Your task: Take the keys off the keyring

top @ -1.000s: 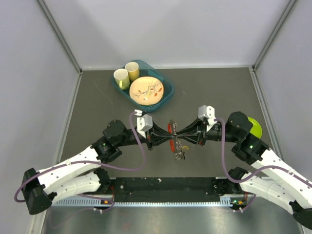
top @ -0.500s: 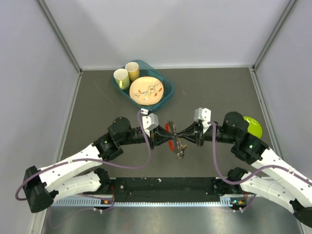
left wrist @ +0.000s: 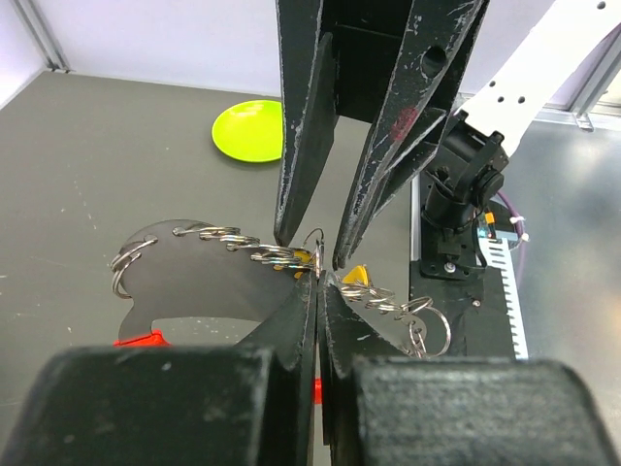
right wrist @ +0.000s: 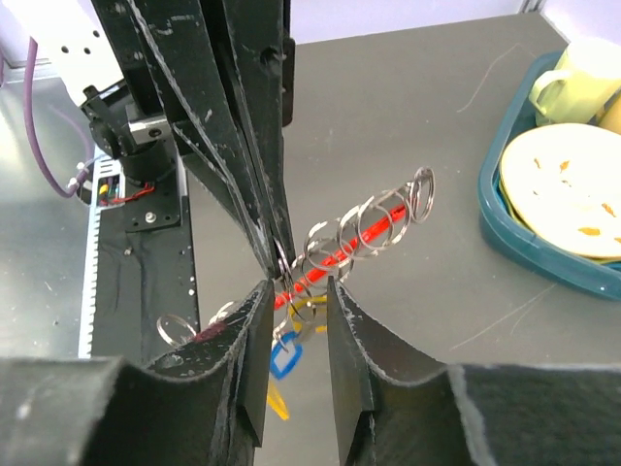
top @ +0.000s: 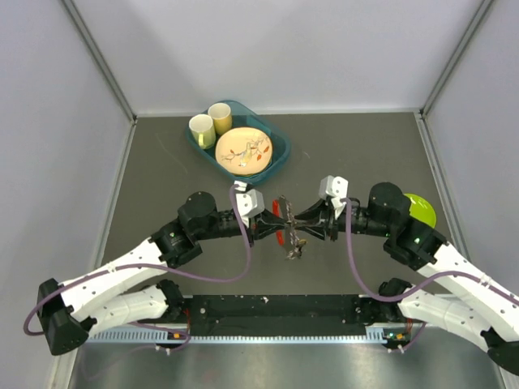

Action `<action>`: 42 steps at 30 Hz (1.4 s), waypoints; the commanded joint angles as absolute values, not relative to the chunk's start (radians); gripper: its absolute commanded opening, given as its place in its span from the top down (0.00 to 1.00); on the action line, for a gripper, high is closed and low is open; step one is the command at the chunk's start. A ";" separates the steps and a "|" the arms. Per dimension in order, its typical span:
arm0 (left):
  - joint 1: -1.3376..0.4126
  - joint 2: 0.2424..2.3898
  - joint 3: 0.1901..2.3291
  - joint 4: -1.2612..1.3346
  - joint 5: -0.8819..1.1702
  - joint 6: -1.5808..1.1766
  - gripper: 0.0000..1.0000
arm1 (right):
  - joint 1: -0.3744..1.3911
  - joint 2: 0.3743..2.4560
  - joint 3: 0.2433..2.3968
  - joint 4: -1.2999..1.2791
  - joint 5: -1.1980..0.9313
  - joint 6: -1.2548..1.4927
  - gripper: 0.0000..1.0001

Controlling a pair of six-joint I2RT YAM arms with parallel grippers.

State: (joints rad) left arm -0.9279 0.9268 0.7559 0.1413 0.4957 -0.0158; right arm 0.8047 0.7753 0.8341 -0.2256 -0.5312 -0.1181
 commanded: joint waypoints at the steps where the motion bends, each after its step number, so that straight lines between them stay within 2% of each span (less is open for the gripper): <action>1: -0.917 0.887 0.775 0.209 0.535 0.003 1.00 | 0.808 0.749 0.862 -0.242 -0.529 -0.097 0.71; 9: -0.899 0.879 0.767 0.273 0.566 -0.067 1.00 | 0.808 0.745 0.857 -0.249 -0.535 -0.101 0.82; 30: -0.896 0.890 0.673 0.544 0.552 -0.229 1.00 | 0.808 0.796 0.798 -0.046 -0.644 0.054 0.84; 31: -0.896 0.887 0.670 0.549 0.551 -0.230 1.00 | 0.808 0.796 0.795 -0.043 -0.641 0.055 0.91; 33: -0.896 0.884 0.666 0.552 0.548 -0.232 1.00 | 0.808 0.807 0.804 -0.060 -0.640 0.054 0.99; 42: -0.896 0.891 0.724 0.358 0.531 -0.138 1.00 | 0.810 0.752 0.807 -0.115 -0.560 -0.054 1.00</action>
